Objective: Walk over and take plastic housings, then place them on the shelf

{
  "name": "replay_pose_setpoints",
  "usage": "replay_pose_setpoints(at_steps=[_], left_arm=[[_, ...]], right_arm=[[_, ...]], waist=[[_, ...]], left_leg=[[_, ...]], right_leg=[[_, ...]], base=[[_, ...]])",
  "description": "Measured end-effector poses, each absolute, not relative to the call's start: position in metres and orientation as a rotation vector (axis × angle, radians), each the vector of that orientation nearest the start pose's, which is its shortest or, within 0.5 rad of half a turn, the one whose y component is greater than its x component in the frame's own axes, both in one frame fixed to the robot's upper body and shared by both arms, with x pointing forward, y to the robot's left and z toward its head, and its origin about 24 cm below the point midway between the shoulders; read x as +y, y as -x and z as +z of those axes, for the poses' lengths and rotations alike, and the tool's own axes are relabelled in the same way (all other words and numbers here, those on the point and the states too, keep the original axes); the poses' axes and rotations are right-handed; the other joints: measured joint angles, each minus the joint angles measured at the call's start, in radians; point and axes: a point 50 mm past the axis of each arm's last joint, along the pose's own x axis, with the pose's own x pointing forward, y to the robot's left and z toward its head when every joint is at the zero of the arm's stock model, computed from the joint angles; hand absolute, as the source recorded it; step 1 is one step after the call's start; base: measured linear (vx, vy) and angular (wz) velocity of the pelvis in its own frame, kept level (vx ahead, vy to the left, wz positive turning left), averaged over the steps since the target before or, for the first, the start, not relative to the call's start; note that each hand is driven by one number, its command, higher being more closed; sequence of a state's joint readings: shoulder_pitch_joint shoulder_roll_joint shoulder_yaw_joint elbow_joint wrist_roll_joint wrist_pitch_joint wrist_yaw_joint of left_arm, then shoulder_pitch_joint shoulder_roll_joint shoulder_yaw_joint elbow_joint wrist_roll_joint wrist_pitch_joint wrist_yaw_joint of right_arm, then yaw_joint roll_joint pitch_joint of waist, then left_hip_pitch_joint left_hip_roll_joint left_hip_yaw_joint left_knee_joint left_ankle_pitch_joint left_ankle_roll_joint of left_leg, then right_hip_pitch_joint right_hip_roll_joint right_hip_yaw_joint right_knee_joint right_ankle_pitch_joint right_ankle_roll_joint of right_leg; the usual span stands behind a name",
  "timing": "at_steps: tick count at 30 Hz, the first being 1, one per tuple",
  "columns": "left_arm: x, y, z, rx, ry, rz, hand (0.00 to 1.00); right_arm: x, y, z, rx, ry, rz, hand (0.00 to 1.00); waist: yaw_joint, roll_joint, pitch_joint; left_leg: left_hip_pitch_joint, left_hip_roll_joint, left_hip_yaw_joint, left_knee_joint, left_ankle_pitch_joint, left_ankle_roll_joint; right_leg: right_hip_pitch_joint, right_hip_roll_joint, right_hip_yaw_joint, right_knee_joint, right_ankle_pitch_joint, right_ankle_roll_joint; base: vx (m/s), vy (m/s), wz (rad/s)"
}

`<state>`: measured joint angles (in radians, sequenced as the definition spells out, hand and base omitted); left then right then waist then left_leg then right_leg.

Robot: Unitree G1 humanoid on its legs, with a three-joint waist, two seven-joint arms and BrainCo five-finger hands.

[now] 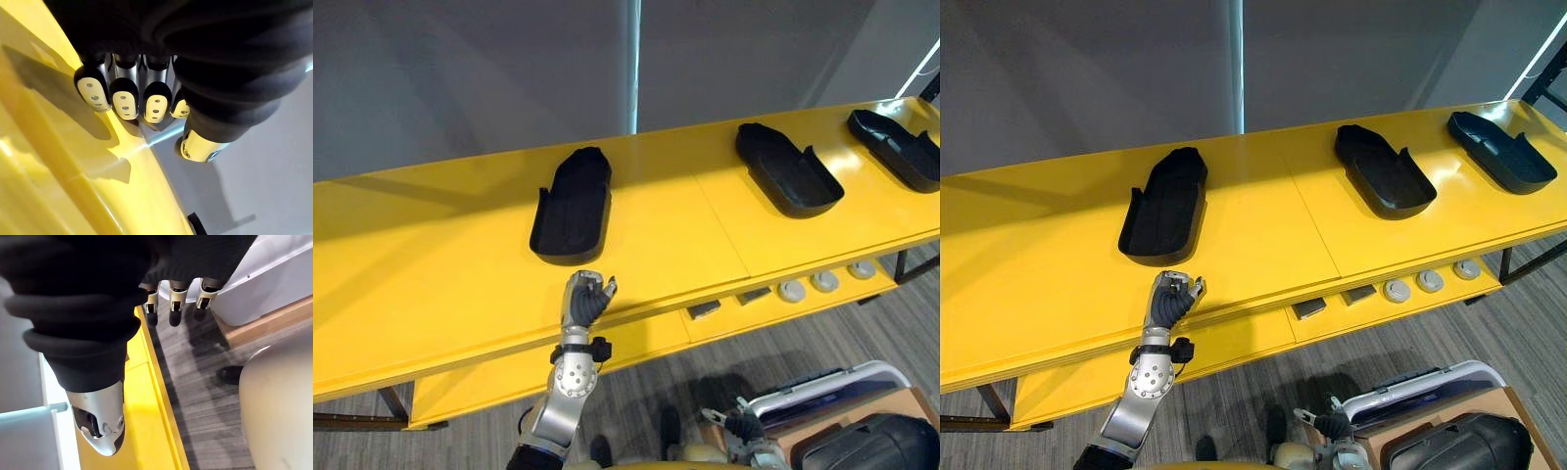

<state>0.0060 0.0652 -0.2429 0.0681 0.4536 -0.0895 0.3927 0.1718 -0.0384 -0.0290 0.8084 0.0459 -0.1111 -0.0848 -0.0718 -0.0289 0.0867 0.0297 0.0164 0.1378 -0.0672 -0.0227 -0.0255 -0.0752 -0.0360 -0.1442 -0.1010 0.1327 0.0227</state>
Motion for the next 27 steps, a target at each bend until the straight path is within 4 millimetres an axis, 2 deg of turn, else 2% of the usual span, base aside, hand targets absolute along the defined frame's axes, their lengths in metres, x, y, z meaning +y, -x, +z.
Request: replay_pose_setpoints(at_steps=[11, 27], left_arm=[[0.112, -0.264, 0.042, -0.160, -0.545, 0.102, 1.00], [0.113, -0.280, 0.045, -0.169, -0.590, 0.086, 1.00]], right_arm=[[-0.179, -0.121, -0.139, 0.852, 0.011, -0.187, 0.00], [-0.181, -0.124, -0.137, 0.841, 0.018, -0.187, 0.00]], waist=[[-0.027, 0.002, -0.001], [-0.029, 0.004, -0.002]], left_leg=[[-0.020, 0.002, 0.009, 0.007, -0.003, -0.005], [-0.020, 0.001, 0.031, 0.003, -0.004, -0.003]], right_leg=[[-0.023, 0.002, 0.011, -0.003, 0.004, -0.004], [-0.033, 0.004, 0.032, -0.003, 0.009, -0.003]], base=[[-0.01, 0.004, -0.02], [0.00, 0.011, -0.03]])
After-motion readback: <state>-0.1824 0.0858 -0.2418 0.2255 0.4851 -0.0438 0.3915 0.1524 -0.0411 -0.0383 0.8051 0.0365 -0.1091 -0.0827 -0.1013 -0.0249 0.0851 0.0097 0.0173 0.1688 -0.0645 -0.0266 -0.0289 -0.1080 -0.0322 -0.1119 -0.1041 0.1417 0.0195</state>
